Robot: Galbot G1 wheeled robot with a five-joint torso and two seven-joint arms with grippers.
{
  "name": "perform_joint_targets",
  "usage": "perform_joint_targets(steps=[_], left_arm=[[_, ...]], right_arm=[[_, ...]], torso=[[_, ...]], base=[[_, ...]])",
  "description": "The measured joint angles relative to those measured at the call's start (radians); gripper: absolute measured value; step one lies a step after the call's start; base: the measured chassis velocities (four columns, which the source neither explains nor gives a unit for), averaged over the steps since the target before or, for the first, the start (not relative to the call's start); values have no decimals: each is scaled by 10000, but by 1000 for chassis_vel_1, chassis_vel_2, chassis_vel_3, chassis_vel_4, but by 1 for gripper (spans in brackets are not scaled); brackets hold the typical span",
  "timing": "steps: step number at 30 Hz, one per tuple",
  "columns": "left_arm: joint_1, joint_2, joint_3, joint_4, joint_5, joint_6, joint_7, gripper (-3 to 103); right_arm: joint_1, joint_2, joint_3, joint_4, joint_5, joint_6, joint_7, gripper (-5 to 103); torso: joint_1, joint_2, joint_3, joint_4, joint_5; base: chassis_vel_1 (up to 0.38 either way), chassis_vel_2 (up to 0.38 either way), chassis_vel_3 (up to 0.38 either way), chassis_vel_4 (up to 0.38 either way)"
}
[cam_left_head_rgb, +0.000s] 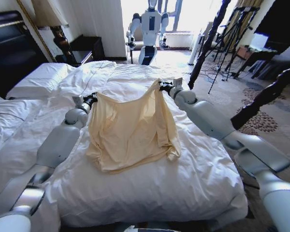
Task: Pick up the clothes from the bed and hang them on the clothes hanger.
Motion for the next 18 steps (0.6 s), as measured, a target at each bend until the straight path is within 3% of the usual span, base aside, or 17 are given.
perform_joint_targets(steps=[4,7,8,10,14,15,17,18], left_arm=[[-441,-477,297,1255,603,-200,55,0],[-489,-645,425,1571,847,150,303,-2],[-468,-680,522,1600,851,355,411,2],[-399,-700,622,1583,806,637,488,7],[-115,-579,1059,1459,796,1485,695,29],[-115,-579,1059,1459,796,1485,695,29],[55,-389,1095,1147,622,2054,749,34],[159,-208,1078,751,305,2662,780,40]], right_arm=[[47,492,76,-1139,-851,10,-195,-2],[-19,703,246,-1610,-1258,-143,-559,1],[-73,830,372,-1800,-1195,-409,-682,1],[-112,1016,535,-2000,-968,-788,-716,6],[-133,1514,936,-2574,615,-2516,-688,18],[-133,1514,936,-2574,615,-2516,-688,18],[-115,1594,1300,-2662,1239,-3286,-678,24],[-103,1578,1487,-2589,1597,-3722,-572,28]], torso=[[-1,1,0,-5,2],[0,1,0,-8,1],[1,1,0,-9,4],[0,1,0,-9,7],[0,2,-1,-2,-2],[0,2,-1,-2,-2],[0,1,0,-1,-2],[0,1,-1,-1,-1]], base=[[0,0,0,0],[0,0,0,0],[0,0,0,0],[0,0,0,0],[0,0,0,0],[0,0,0,0],[0,0,0,0],[0,0,0,0]])
